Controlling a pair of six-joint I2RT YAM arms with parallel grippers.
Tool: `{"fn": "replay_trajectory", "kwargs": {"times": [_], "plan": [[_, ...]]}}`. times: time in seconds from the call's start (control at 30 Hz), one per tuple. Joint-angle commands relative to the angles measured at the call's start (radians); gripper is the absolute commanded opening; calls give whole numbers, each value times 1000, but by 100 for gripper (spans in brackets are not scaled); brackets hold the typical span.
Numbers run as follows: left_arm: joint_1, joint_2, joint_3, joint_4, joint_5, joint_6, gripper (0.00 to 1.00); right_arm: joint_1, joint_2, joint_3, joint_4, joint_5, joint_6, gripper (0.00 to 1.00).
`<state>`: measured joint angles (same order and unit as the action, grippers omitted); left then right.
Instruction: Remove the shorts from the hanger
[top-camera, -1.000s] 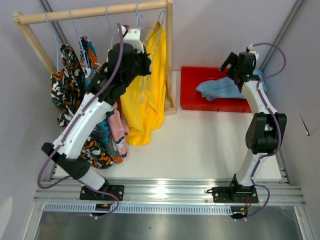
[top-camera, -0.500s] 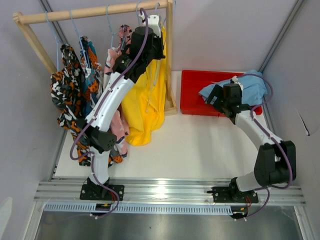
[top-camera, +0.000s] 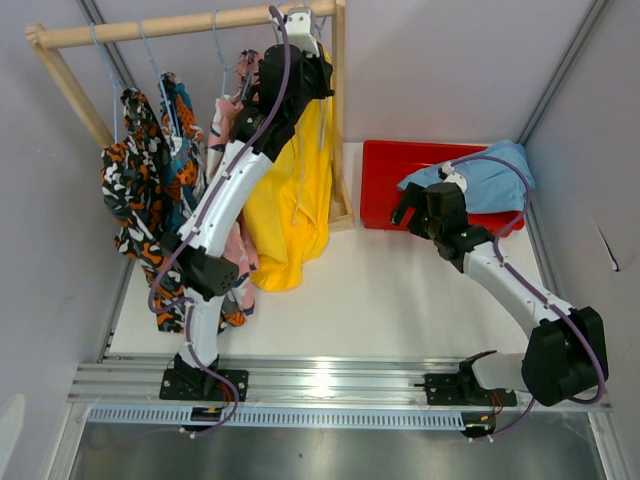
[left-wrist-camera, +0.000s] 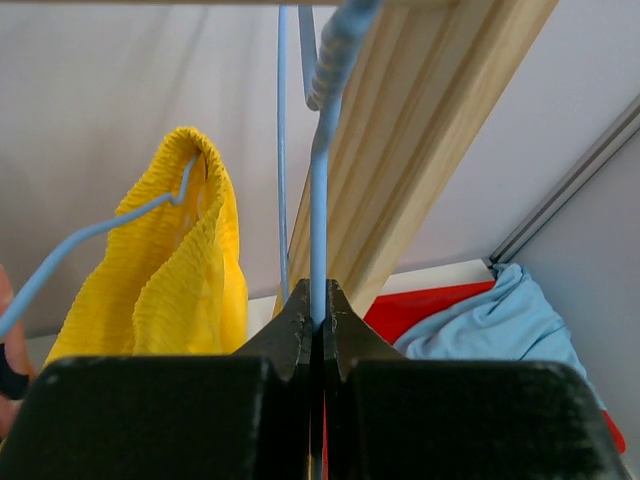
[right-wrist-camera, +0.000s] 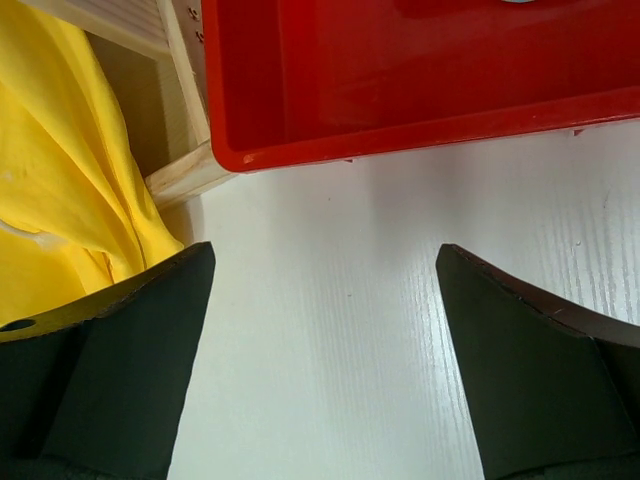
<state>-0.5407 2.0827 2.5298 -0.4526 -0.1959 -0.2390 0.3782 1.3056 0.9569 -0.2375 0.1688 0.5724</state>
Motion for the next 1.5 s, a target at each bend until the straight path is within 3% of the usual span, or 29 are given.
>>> {"fn": "replay_trajectory", "kwargs": {"times": [0.0, 0.43, 0.53, 0.6, 0.63, 0.67, 0.7, 0.73, 0.77, 0.83, 1.1, 1.47], "plan": [[5, 30, 58, 92, 16, -25, 1, 1, -31, -3, 6, 38, -6, 99], [21, 105, 52, 69, 52, -63, 30, 1, -98, -49, -13, 29, -9, 99], [12, 53, 27, 34, 79, -65, 32, 1, -104, -64, -10, 26, 0, 99], [-11, -50, -84, 32, 82, -59, 36, 5, -106, -69, -6, 24, 9, 100], [-22, -91, -116, 43, 99, -53, 40, 8, -106, -73, -3, 23, 12, 99], [-31, -164, -170, 54, 114, -37, 53, 16, -108, -75, 1, 24, 18, 99], [-54, -191, -195, 46, 124, -26, 59, 21, -106, -76, 6, 26, 21, 100], [-65, -213, -194, 2, 131, -20, 73, 25, -105, -75, 4, 26, 24, 100], [-79, -248, -189, -21, 138, -8, 93, 34, -104, -73, 4, 31, 30, 99], [-84, -282, -193, -79, 170, -6, 99, 47, -104, -72, 6, 32, 37, 99], [-79, -458, -287, -97, 110, 99, 99, 88, -111, -70, -5, 49, 49, 99], [62, -431, -293, -123, 82, 148, 99, 100, -137, -84, -32, 72, 35, 99]]}}
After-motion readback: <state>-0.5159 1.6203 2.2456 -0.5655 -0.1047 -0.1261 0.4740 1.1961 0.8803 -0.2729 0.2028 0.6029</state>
